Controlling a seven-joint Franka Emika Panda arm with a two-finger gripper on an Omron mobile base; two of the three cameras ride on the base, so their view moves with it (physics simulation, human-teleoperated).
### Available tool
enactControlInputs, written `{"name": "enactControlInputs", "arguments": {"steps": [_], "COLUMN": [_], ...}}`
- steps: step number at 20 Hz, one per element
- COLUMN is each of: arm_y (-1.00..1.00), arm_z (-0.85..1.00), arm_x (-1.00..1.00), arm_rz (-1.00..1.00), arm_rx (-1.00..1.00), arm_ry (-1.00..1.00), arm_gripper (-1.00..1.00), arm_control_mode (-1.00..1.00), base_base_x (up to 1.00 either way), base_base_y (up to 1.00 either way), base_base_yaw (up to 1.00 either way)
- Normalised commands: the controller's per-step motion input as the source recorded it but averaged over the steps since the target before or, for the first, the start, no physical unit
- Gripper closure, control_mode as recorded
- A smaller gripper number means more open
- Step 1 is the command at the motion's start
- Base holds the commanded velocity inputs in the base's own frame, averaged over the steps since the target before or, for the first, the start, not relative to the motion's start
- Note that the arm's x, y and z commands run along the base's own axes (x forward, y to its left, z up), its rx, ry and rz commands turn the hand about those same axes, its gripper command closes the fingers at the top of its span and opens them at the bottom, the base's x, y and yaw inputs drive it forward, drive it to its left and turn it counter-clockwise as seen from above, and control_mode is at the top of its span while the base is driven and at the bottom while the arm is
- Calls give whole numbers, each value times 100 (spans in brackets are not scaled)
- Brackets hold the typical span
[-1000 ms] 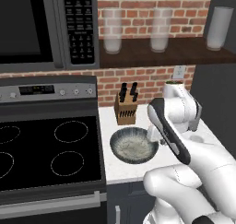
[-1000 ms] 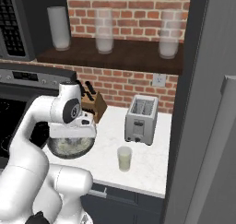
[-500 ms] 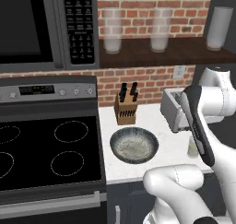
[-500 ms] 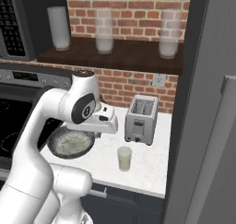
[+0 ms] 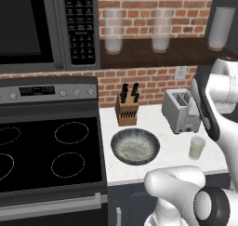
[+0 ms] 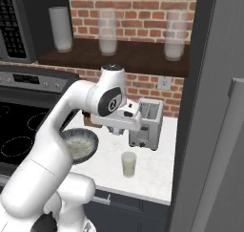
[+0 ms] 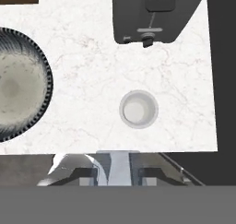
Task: Grab a lemon wedge from the fridge and one ice cube from the ice bowl, and put them in the glass of lemonade.
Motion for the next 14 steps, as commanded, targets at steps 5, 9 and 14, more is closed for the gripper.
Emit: {"name": "enactControlInputs", "arguments": {"steps": [5, 9, 14], "arm_y": [-5, -1, -8], "arm_z": [-7, -15, -17], "arm_x": [41, 20, 0], "arm_rz": [0, 0, 0], "arm_rx": [0, 0, 0], "arm_ry": [0, -1, -6], "arm_gripper": [100, 100, 100], "arm_control_mode": [-100, -100, -100], "base_base_x": [0, 0, 0], "base_base_y": [0, 0, 0], "base_base_yaw": [0, 0, 0]}}
